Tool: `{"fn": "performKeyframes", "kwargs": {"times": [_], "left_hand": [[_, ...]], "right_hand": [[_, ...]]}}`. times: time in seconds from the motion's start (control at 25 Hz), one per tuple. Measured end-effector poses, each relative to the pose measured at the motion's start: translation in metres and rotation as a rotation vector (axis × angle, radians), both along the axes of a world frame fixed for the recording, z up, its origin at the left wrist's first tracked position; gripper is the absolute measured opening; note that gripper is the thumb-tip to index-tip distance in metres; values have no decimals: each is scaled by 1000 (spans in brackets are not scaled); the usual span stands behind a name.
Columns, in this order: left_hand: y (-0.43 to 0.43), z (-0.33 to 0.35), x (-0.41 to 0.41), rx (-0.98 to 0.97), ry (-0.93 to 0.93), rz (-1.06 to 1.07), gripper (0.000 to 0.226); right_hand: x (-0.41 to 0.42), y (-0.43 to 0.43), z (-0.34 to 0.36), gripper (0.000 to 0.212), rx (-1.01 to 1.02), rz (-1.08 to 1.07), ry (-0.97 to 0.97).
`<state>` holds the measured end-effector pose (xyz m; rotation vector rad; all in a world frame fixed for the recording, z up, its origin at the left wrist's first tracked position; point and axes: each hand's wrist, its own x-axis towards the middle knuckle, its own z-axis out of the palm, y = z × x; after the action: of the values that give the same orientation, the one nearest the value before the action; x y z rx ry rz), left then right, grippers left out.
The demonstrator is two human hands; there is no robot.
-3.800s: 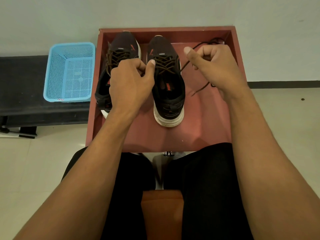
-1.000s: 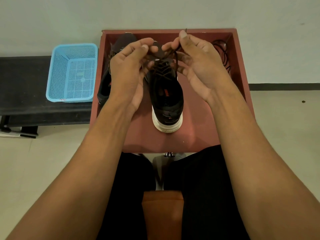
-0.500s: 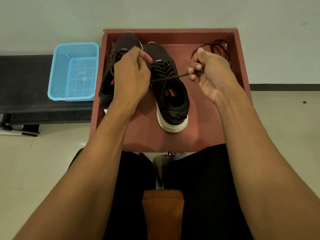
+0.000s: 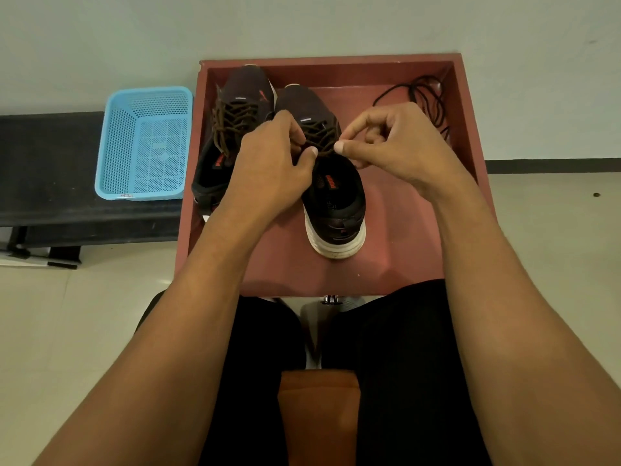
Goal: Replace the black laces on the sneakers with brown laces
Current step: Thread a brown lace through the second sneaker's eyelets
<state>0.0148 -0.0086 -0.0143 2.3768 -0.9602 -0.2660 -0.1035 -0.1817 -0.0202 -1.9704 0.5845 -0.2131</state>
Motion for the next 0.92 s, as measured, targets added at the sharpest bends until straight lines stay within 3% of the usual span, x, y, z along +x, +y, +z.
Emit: {"fn": "performKeyframes", "kwargs": {"times": [0.16,0.56,0.68,0.76,0.92], "left_hand": [[3,3,-3,36,13,-9,19],[7,-2,3,66,-86,-16,8],[5,0,-1,58,-112,-35,16],[4,-1,0,30,-61,-26,26],[1,-4,0,-181,255,91,43]], "right_hand": [[-2,-2,7,17,-157,76,121],[-2,-5,2,17,-265,106,184],[0,-4,2,20,-300,134,220],[1,-3,-2,31,-163,99,192],[9,0,-9,31,221,-41,42]]}}
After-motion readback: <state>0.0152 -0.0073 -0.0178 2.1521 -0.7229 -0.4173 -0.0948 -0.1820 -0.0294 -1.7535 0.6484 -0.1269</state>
